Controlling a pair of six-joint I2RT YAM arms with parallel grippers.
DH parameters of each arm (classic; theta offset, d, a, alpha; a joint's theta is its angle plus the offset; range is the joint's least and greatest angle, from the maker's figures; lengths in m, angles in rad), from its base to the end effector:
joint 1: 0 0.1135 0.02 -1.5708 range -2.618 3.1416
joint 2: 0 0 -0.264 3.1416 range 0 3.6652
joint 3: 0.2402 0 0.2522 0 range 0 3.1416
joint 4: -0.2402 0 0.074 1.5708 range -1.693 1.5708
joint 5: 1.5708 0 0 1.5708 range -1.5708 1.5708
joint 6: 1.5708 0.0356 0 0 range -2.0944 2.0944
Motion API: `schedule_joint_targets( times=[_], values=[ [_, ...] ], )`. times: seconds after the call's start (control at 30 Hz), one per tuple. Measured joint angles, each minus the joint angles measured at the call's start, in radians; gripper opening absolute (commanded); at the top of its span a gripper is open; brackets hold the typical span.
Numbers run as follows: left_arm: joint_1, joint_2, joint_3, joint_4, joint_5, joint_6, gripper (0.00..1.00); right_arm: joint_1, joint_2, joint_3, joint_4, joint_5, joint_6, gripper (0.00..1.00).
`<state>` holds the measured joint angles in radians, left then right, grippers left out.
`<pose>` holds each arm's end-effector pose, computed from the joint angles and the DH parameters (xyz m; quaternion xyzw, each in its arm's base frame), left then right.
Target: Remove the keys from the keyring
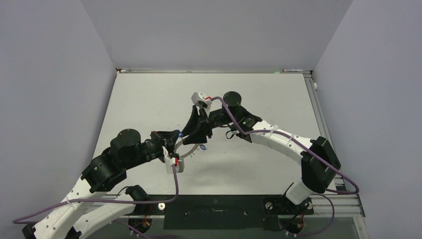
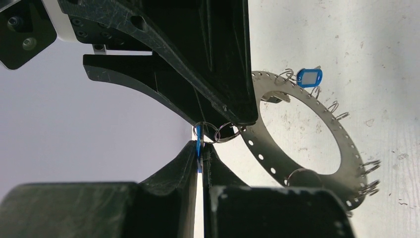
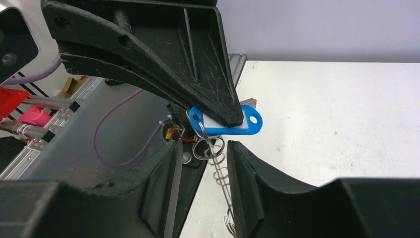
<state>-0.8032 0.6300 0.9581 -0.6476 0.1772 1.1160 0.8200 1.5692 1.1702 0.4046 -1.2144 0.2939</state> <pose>0.0807 -0.0927 0.3705 0.6910 0.4209 0.0200 0.5874 0.2178 0.2823 0.3381 -0.5412 0.4540 0.6493 0.2817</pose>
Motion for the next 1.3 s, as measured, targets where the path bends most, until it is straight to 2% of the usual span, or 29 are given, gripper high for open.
schedule_joint_targets(
  times=[0.33,0.8,1.0,1.3],
  values=[
    [0.0,-0.004,0.0,0.0,0.002,0.015,0.0,0.0,0.0,-0.005,-0.034,-0.003,-0.034,0.37],
    [0.006,-0.003,-0.027,0.005,-0.005,0.038,0.0,0.0,-0.003,-0.002,-0.309,-0.006,-0.235,0.38],
    [0.006,-0.004,-0.034,0.005,0.005,0.072,0.0,0.0,-0.005,0.068,-0.455,-0.004,-0.341,0.38],
    [0.006,-0.028,-0.042,0.0,0.042,0.125,0.0,-0.01,-0.015,0.092,-0.479,-0.001,-0.357,0.42]
  ],
)
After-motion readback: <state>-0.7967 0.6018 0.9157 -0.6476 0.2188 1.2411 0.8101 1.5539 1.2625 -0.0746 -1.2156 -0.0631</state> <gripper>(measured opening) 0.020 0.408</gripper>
